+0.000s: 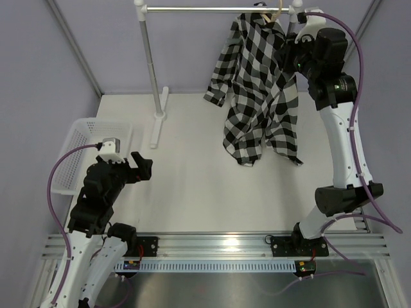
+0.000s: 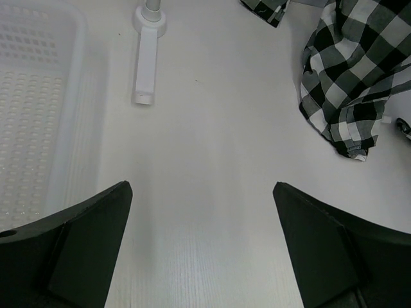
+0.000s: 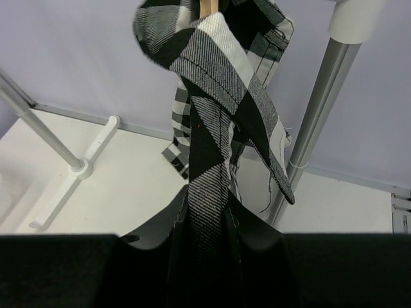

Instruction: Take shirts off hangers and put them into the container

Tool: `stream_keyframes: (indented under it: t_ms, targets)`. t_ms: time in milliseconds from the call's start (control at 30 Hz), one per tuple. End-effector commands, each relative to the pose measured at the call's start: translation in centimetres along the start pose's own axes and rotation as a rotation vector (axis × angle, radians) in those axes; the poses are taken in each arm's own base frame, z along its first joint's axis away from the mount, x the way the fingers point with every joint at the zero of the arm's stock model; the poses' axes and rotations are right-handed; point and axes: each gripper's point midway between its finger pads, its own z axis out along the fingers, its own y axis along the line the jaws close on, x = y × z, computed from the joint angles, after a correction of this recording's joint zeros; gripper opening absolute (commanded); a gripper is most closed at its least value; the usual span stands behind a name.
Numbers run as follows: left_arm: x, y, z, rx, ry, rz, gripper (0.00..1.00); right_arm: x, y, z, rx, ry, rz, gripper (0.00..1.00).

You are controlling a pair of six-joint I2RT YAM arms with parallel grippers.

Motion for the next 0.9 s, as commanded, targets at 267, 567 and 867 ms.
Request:
stream_keyframes:
  t_ms: [267,567,867]
  targets:
    - [-1.2,-2.1,0.3,0.106,-0.021,-0.003,0.99,1.9,7.0,-7.1,-0.247,-0.098,0.029,0.00]
    - [-7.1,-9.0,-1.3,0.363,-0.008,-0.091,0.99,12.2,13.7,-11.9,-0.451,0.064,0.089,0.00]
    - [-12.4,-20.9,-1.8,0.552,-0.007,-0.058,0.99,14.7,22.5,-13.0,-0.604,0.134,0.165,0.00]
